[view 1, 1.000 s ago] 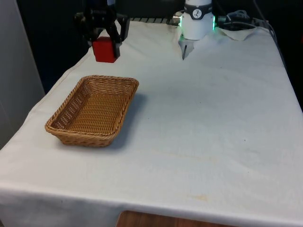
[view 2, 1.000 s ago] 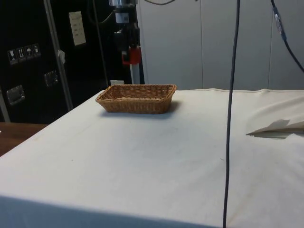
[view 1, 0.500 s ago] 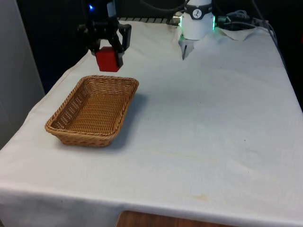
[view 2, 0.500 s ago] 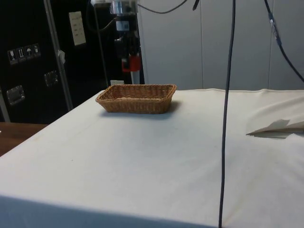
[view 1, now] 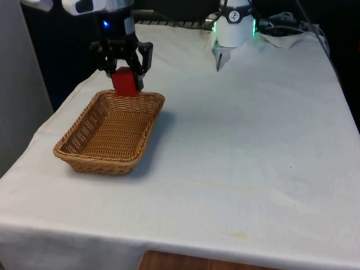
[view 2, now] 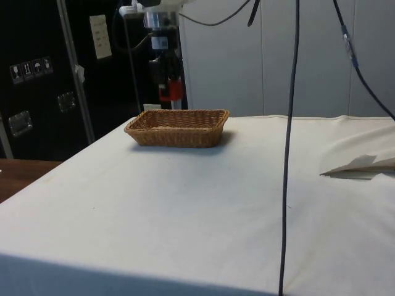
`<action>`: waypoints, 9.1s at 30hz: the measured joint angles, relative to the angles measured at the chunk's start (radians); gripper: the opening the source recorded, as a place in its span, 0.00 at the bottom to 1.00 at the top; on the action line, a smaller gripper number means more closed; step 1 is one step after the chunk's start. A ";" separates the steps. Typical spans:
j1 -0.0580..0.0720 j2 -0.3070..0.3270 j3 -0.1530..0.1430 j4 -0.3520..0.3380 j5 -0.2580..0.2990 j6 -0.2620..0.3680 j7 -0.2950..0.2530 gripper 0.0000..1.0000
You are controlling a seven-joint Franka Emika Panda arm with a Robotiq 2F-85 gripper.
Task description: Pick up the cube and place it into the basket.
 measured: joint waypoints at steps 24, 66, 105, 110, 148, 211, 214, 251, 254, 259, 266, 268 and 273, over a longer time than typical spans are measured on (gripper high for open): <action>-0.027 0.138 -0.040 0.092 0.058 0.021 -0.034 0.00; -0.033 0.285 -0.048 0.163 0.147 0.057 -0.039 0.00; -0.032 0.332 -0.048 0.184 0.169 0.065 -0.037 1.00; -0.032 0.332 -0.048 0.184 0.169 0.065 -0.037 1.00; 0.003 0.226 -0.111 0.190 0.161 -0.040 -0.038 1.00; 0.069 -0.032 -0.176 0.199 0.068 -0.276 -0.036 1.00; 0.078 -0.040 -0.175 0.196 0.061 -0.288 -0.036 1.00; 0.139 -0.201 -0.025 0.057 -0.064 -0.303 0.016 1.00; 0.140 -0.219 0.002 0.040 -0.079 -0.303 0.026 1.00; 0.140 -0.233 0.020 0.028 -0.090 -0.303 0.033 1.00; 0.140 -0.268 0.074 -0.006 -0.142 -0.303 0.067 1.00; 0.140 -0.268 0.074 -0.006 -0.142 -0.303 0.067 1.00; 0.140 -0.284 0.106 -0.018 -0.174 -0.303 0.099 1.00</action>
